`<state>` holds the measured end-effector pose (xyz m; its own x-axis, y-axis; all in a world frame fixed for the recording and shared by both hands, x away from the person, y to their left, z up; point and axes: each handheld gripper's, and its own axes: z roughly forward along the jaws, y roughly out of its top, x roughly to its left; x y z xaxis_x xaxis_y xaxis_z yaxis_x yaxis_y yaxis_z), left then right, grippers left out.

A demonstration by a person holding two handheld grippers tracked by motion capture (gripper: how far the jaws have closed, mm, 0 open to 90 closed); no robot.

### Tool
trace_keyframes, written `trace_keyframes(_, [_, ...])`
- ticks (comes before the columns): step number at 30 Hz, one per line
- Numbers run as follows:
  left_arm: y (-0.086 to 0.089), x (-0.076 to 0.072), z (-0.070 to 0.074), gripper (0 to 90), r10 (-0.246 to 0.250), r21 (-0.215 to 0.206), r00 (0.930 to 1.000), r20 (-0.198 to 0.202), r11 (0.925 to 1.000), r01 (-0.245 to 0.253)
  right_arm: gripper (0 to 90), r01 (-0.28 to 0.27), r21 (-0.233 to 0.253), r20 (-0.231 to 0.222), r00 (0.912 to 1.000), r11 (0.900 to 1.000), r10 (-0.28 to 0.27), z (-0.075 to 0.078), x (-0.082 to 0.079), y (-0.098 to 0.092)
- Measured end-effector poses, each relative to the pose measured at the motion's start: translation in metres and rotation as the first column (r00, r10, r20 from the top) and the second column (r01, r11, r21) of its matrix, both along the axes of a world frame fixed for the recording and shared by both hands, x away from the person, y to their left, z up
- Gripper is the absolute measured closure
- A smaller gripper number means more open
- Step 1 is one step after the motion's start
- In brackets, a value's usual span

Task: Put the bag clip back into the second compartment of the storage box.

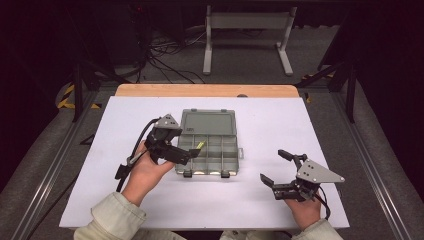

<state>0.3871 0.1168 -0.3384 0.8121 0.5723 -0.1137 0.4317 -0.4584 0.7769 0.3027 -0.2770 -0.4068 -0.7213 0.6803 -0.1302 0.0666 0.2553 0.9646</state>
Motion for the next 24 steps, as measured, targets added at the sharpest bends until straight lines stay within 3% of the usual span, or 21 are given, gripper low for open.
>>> trace_keyframes(7, [0.021, -0.019, 0.003, 2.7, -0.015, -0.088, 0.9984, 0.055, 0.996, 0.02, 7.2, 0.0, -0.002, 0.004, 1.0, 1.0, 0.0, 0.0, 0.0, 0.0])
trace_keyframes(8, [0.024, -0.022, 0.003, 2.4, -0.011, -0.086, 0.9971, 0.076, 0.9962, 0.017, 7.2, 0.0, -0.002, 0.004, 1.0, 1.0, 0.0, 0.0, 0.0, 0.0])
trace_keyframes(16, [0.04, -0.035, -0.001, 1.2, -0.014, -0.092, 0.9923, 0.123, 0.9955, 0.025, 6.8, 0.002, -0.001, 0.002, 1.0, 1.0, -0.002, 0.0, -0.001, 0.0])
trace_keyframes(24, [0.064, -0.049, -0.015, 1.1, 0.004, -0.148, 0.9834, 0.181, 0.9887, 0.023, 6.0, 0.002, 0.005, 0.006, 1.0, 1.0, -0.002, 0.0, -0.002, -0.001])
